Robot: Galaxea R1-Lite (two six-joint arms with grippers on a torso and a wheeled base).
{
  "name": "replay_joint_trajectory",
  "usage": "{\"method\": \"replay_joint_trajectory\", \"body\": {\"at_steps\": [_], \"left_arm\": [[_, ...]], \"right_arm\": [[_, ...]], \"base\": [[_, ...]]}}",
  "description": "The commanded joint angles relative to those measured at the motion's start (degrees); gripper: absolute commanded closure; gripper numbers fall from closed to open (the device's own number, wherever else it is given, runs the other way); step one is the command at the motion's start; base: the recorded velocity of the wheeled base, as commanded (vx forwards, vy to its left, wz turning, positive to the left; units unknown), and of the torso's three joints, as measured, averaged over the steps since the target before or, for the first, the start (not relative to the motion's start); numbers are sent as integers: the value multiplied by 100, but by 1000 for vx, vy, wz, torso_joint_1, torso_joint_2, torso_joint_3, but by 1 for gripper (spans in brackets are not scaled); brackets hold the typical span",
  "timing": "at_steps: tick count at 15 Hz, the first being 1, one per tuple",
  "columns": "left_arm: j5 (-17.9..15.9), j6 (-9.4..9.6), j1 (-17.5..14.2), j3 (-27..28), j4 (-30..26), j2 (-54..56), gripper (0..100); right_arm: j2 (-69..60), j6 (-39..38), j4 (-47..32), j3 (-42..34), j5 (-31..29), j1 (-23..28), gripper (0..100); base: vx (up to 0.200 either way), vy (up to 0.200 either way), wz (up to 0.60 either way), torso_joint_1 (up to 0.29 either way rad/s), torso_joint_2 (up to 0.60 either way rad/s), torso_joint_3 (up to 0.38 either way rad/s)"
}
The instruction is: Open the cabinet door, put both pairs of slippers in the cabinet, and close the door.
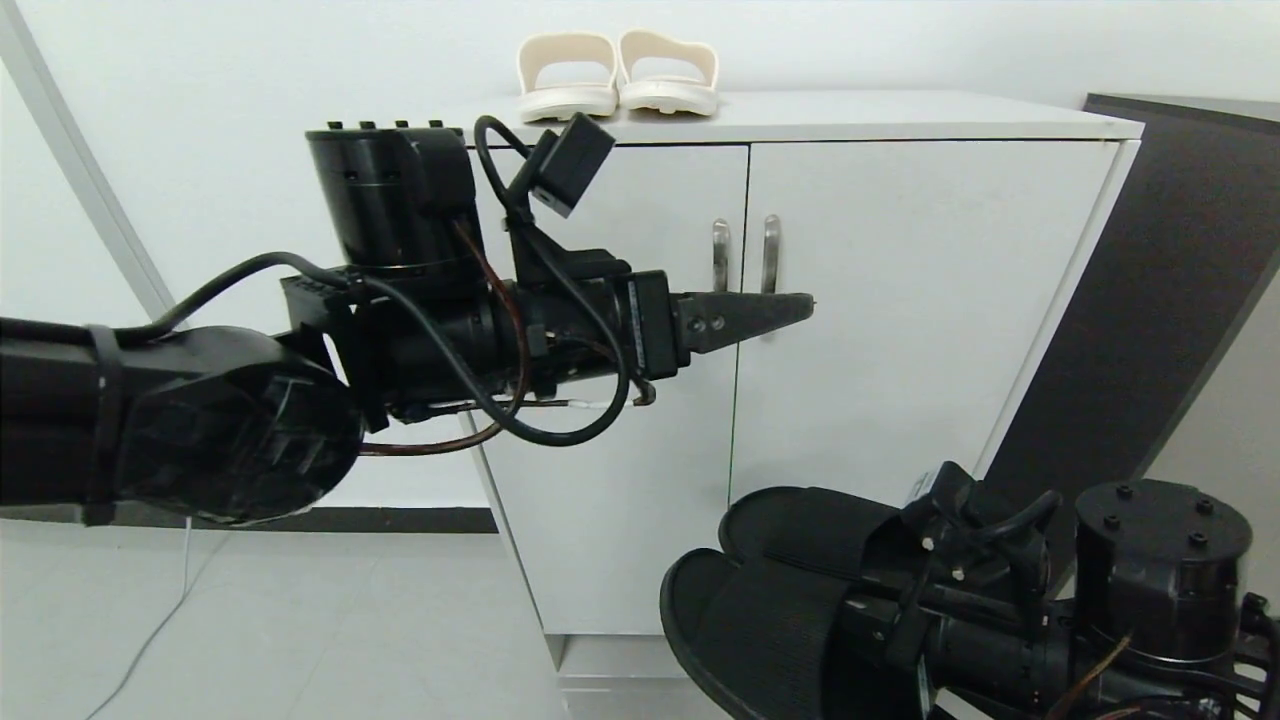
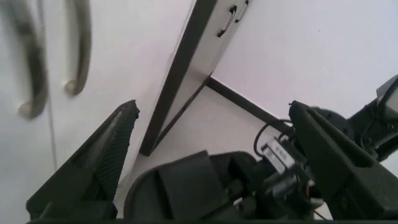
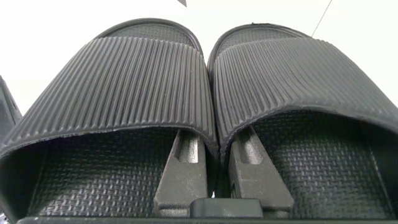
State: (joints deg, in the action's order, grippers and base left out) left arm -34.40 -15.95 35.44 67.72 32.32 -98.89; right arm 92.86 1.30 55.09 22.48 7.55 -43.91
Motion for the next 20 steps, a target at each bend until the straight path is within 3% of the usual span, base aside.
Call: {"method": "replay_joint_trajectory", "body": {"at_steps": [1,3,9,14,20], "left_arm": [[21,-75,95,365,3,-456,0],[65,-102,112,629,-6,-667,0],[698,-84,42,1534,-6,-1352,0],[839,-84,-81,1736,-50,-1396,0],[839,-102,-55,2351,-296,-1915,0]], "right_arm": [[4,1,2,-7,1,-3,100],[4,1,2,-7,1,-3,100],[13,1,2,-16,1,-3,100],[22,1,2,-16,-8,-3,100],[-4,1,-7,-16,-16,-3,100]], "base": [[0,0,0,0,0,0],[0,0,0,0,0,0],[0,0,0,0,0,0],[0,0,0,0,0,0],[0,0,0,0,0,0]]}}
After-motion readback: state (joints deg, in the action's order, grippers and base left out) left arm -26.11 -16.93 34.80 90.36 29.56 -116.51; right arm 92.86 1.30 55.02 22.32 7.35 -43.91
